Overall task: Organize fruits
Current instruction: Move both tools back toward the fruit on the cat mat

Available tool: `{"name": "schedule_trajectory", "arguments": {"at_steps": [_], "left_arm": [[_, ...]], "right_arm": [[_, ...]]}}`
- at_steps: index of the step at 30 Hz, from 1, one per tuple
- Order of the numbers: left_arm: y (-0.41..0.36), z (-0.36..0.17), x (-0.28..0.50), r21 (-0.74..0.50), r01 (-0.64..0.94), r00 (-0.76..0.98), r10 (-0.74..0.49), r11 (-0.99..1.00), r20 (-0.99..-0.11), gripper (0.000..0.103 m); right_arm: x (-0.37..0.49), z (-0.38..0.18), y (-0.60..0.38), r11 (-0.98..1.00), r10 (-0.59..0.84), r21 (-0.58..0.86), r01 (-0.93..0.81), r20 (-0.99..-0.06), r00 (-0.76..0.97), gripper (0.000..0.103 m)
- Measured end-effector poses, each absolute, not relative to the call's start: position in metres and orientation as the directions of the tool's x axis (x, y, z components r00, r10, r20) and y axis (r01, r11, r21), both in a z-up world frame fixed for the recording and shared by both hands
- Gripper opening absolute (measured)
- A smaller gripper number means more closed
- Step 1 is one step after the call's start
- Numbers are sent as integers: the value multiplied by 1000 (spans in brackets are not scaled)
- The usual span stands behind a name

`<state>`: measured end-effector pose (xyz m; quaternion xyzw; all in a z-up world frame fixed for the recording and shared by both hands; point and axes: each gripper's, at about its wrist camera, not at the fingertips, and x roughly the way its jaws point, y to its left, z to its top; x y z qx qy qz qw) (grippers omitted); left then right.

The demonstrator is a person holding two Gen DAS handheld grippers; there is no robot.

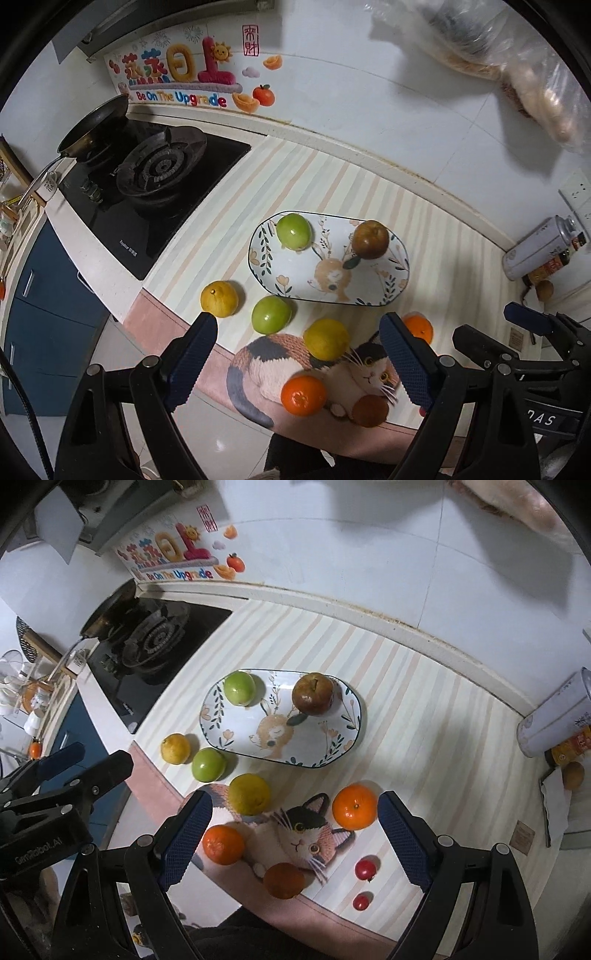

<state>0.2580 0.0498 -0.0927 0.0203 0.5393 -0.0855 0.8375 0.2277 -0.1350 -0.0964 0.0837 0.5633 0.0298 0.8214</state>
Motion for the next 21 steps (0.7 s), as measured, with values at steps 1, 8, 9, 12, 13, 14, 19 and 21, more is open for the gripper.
{"name": "schedule_trajectory", "arguments": {"at_steps": [1, 8, 9, 12, 13, 14, 19, 21], "left_arm": [[49, -90, 255, -63, 167, 408, -127, 984, -904, 90], [47, -88, 244, -84, 157, 410, -143, 984, -901, 90], [47, -91, 244, -84, 153, 409, -140, 985, -902, 90], [45, -106, 246, -60, 150, 386, -114, 987, -915, 95], [45, -112, 247, -51, 149, 380, -105, 987, -919, 99], [45, -120, 248, -39, 146, 373, -92, 988, -923, 99], [44, -181, 252, -16, 136, 243, -49, 991, -969, 99], [43, -209, 251, -2, 132, 181, -27, 991, -983, 99]], "right_arm": [[224, -94, -135, 984, 144, 172, 45, -918, 370, 93], [211, -93, -145, 970, 189, 233, 71, -903, 385, 93], [211, -97, -149, 966, 195, 244, 85, -904, 380, 93], [215, -117, -164, 957, 203, 261, 129, -915, 348, 93], [217, -125, -169, 953, 203, 263, 147, -921, 333, 93], [219, -136, -175, 950, 203, 264, 166, -927, 314, 93], [230, -199, -201, 939, 186, 233, 254, -963, 197, 93], [234, -224, -209, 932, 190, 228, 281, -969, 157, 93]]}}
